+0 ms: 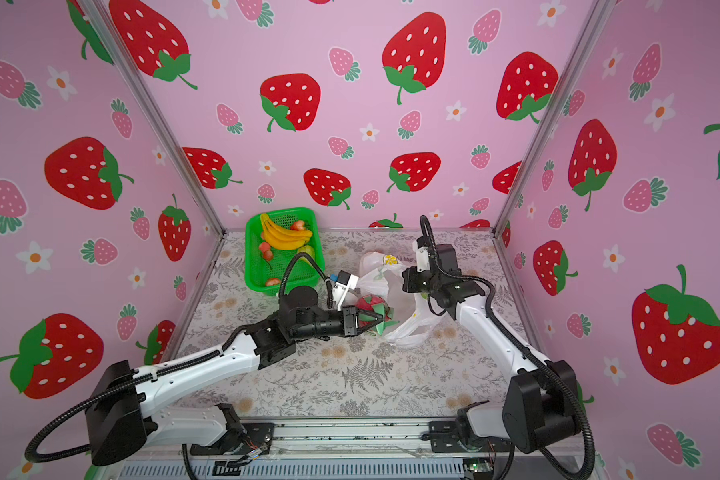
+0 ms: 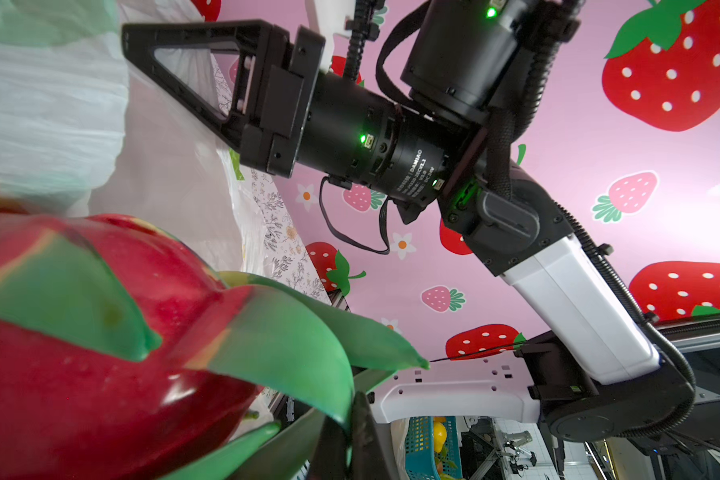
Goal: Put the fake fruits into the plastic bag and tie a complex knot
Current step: 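Carry the dragon fruit with the left gripper toward the bag's mouth, then lower the dragon fruit into the bag held open by the right gripper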
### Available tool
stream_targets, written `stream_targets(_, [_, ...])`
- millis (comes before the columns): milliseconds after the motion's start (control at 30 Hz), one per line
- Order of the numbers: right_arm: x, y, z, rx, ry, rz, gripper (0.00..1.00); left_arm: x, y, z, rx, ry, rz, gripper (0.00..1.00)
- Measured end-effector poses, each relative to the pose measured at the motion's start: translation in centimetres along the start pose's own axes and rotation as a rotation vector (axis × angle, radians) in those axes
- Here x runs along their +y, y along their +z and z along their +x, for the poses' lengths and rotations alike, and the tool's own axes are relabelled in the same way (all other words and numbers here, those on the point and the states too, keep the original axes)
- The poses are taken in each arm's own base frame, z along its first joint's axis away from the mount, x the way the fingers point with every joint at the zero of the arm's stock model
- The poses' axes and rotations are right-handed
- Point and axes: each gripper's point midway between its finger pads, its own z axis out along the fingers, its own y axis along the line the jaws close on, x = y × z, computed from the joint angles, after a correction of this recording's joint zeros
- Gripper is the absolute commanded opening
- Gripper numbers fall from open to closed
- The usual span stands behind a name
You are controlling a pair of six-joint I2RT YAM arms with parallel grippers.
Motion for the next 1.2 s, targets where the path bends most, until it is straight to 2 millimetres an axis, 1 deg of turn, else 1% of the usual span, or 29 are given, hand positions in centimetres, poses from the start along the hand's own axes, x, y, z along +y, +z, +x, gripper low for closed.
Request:
stream_targets(133, [-0.1,0.5,0.2,0.008,0.005,-0.001,0.02,1.5,-0.5,1.3,0.027,-0.006,-0.044,0.0])
stream_targets(300, [-0.8,1.6,0.6,0.03,0.024,0.004,0.02,3.2,-2.1,2.4,0.024,0.007,-0.111,0.0])
stream_targets(467, [-0.8,1.9,-0.2,0.006,0.057,-0.017,0.02,4.7,-3.6,3.0,0.012,0.035,-0.178,0.0])
stream_targets(600, [-0.1,2.0,-0.9,-0.021,0.077,-0.054,0.02,5.1,-3.9,3.6,0.043,0.049,-0.192,0.0])
stream_targets(700, [0.4,2.2,-1.1,-0.025,0.082,-0.086,0.02,5.2,-3.6,4.5,0.091,0.051,-0.174,0.0])
stream_targets(833, [1.1,2.4,-0.9,-0.009,0.074,-0.129,0.02,6.6,-2.5,5.9,0.178,0.015,-0.166,0.0])
stream_targets(933, [1.5,2.4,-0.6,0.004,0.07,-0.152,0.03,7.9,-1.6,6.2,0.219,-0.031,-0.164,0.0])
stream_targets(1000, [1.7,2.4,-0.6,0.005,0.071,-0.165,0.03,8.2,-0.9,6.2,0.238,-0.052,-0.155,0.0])
stream_targets(1100, [1.9,2.4,-0.4,0.005,0.079,-0.184,0.02,7.4,0.3,5.3,0.247,-0.067,-0.107,0.0])
stream_targets(1200, [2.2,2.5,0.3,0.017,0.101,-0.212,0.02,5.7,1.3,4.1,0.242,-0.056,-0.042,0.0])
